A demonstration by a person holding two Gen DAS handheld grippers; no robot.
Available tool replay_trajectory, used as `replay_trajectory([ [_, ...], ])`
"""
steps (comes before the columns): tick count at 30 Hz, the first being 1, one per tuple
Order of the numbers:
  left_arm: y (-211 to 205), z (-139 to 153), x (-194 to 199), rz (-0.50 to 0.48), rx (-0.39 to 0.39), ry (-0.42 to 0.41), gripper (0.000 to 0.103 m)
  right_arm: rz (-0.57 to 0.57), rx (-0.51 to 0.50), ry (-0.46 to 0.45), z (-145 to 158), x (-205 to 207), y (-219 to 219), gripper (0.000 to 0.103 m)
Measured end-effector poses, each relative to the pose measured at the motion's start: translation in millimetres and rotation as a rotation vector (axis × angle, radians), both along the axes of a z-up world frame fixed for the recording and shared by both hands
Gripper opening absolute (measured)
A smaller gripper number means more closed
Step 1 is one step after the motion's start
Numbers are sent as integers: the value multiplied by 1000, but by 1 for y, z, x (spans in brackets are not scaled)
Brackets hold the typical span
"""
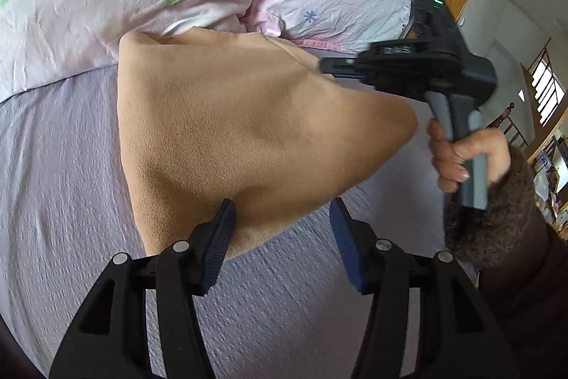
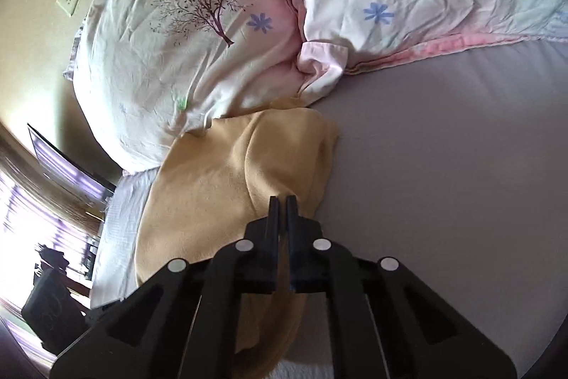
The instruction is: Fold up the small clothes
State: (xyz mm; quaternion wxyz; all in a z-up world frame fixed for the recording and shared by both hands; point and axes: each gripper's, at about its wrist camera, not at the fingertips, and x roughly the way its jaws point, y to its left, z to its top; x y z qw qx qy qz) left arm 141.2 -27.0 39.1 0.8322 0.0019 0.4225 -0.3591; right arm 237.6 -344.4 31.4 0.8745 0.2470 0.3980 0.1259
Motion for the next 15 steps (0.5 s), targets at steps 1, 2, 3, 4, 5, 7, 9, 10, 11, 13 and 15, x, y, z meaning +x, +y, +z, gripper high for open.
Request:
replay_trajectory([
  [1, 0, 0, 0, 0, -8, 3, 57, 10, 28, -42, 9, -12, -1, 18],
  [2, 1, 1, 0, 1, -17, 9, 57, 52, 100, -91, 20, -29, 1, 36],
  [3, 1, 1, 0, 1, -20, 12, 57, 91, 146, -115, 26, -39, 5, 45],
  [4, 2, 1, 0, 1, -22, 13, 58, 141, 182, -134, 31, -49, 13, 54],
  [5, 1, 0, 0, -1, -23, 12, 59, 192, 206, -140, 34, -56, 23, 55],
  [7, -1, 1, -1, -2, -21, 5, 61, 261, 194, -105, 28, -65, 47, 57],
  [9, -2, 1, -1, 0, -16, 0, 61, 228, 146, -27, 11, -62, 55, 59],
  [10, -2, 2, -2, 2, -19, 2, 61, 190, 116, 20, 0, -59, 55, 59],
  [11, 0, 3, -2, 7, -27, 5, 61, 142, 100, 87, -17, -55, 49, 58],
  [13, 5, 9, -6, 14, -56, 9, 61, 115, 170, 122, -32, -56, 36, 50],
  [15, 12, 15, -14, 34, -76, 16, 65, 94, 166, 79, -22, -69, 30, 54],
])
